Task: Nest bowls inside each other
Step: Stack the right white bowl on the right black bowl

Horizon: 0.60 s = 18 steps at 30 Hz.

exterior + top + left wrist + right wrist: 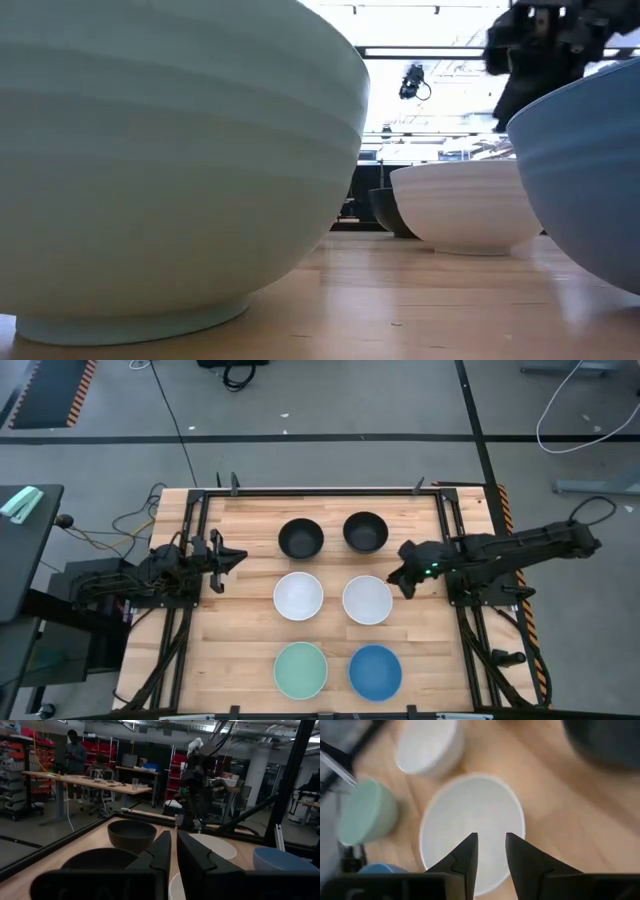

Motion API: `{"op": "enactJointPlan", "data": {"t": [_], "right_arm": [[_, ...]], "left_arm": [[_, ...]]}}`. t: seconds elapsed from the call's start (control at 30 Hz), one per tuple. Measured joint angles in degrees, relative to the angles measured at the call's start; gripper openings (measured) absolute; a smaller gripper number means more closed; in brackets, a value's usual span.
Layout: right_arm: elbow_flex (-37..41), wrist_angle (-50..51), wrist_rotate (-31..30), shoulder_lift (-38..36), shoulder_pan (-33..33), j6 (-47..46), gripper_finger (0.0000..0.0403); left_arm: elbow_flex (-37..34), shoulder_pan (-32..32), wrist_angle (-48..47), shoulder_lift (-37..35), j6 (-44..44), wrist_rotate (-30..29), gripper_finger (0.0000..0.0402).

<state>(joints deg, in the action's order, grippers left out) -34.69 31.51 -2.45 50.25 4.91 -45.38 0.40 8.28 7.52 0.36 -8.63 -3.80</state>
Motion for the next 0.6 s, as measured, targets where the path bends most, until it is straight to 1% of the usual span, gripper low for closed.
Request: {"op": "enactJointPlan", "data": {"t": [0.13, 0.27, 0.43, 0.6], "right_arm": [[-5.2, 6.3, 1.5, 9.3, 0.3, -2.6, 0.0106], [-8.5, 9.2, 2.1, 16.4, 0.3, -2.7, 0.0106], [-9.6, 9.4, 4.0, 22.3, 0.3, -2.7, 0.0108], [-9.6, 10.7, 4.1, 25.5, 0.3, -2.7, 0.0107]], "left_arm": [[0.0, 0.0, -1.0, 0.0, 0.1, 0.0, 0.0039], [0.0, 0.0, -1.6, 0.0, 0.1, 0.0, 0.0037], [0.0, 0.0, -2.4, 0.0, -1.3, 0.0, 0.0042], [0.0, -0.1, -3.3, 0.0, -2.4, 0.0, 0.0042]]}}
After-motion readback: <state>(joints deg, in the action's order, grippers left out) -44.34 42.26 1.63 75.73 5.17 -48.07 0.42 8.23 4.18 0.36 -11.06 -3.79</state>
